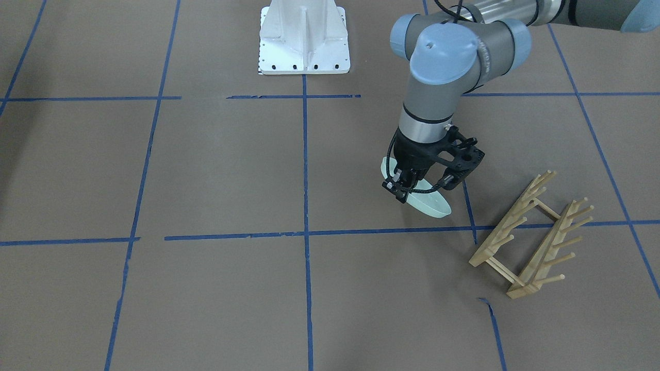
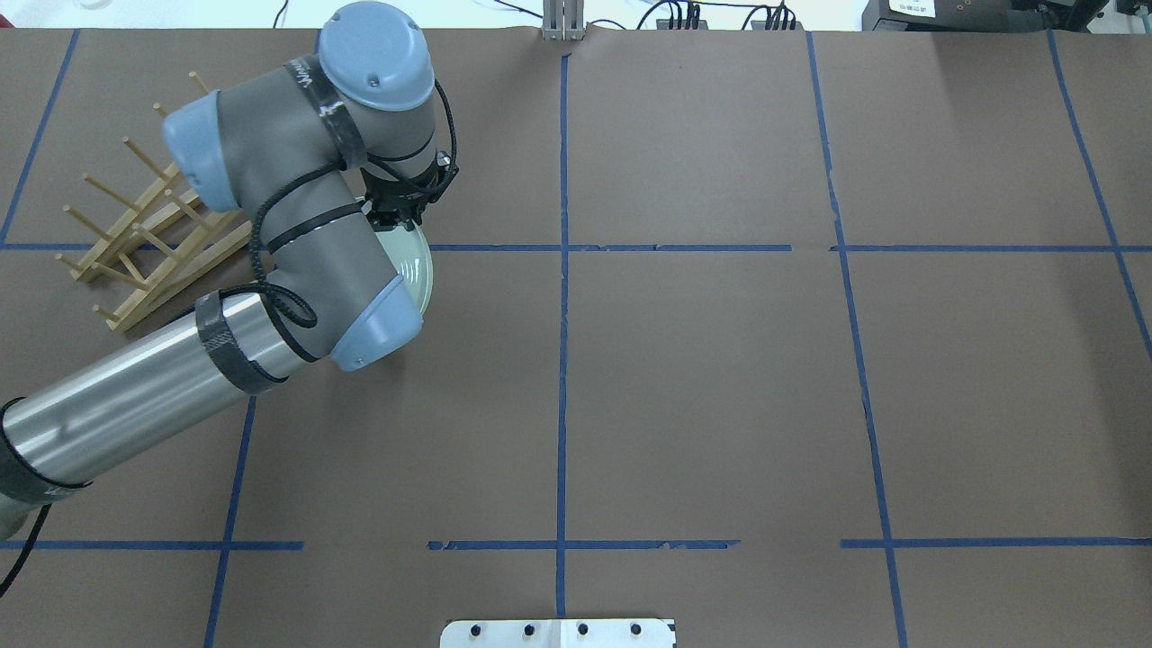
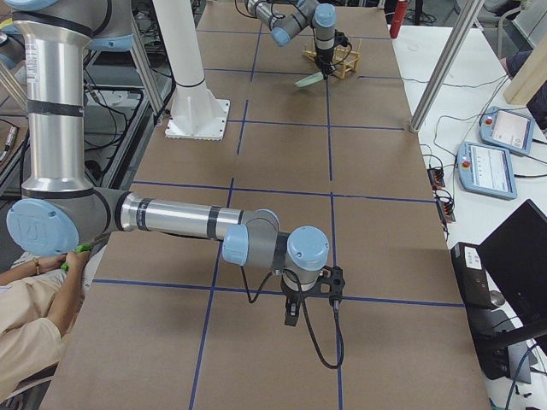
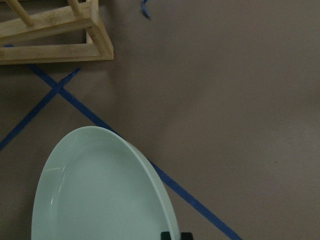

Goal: Place plate on table
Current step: 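Swing the plate down flat onto the table beside the rack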

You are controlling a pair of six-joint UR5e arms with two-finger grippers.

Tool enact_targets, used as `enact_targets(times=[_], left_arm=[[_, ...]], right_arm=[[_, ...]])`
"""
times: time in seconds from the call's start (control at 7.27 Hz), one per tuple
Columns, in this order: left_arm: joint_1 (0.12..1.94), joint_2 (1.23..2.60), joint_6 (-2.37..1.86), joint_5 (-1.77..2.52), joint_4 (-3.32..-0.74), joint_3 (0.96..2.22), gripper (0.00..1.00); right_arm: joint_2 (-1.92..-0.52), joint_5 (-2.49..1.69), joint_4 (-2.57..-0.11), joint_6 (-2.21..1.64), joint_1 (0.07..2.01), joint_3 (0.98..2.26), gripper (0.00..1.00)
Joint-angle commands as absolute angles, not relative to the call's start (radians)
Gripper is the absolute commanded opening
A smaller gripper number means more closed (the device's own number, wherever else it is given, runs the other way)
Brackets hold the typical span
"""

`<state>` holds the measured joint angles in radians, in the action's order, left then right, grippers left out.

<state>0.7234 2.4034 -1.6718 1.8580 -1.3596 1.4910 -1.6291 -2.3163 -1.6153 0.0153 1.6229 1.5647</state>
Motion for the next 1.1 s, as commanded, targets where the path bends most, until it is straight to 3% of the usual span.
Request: enact_targets(times=[0.0,0.28,0.83,0.96], left_arm=[[0.718,2.45,-1.661,1.911,-1.272,1.414,0.0],[0.716,2.521,-1.658,1.94,-1.119,1.398,0.0],[0.591,2.519,-1.675,1.98,-1.115,1.286,0.0],[0.591,2.52,-1.669,1.967,-1.115,1.284,0.58]], right_arm=[[-1.629,-2.316,-1.615,0.015,1.623,1.565,1.0],[-1.629,-2.316,-1.615,0.015,1.623,1.565,1.0],[-1.629,-2.316,-1.615,0.015,1.623,1.566,1.0],[-1.629,-2.316,-1.615,0.015,1.623,1.565,1.0]])
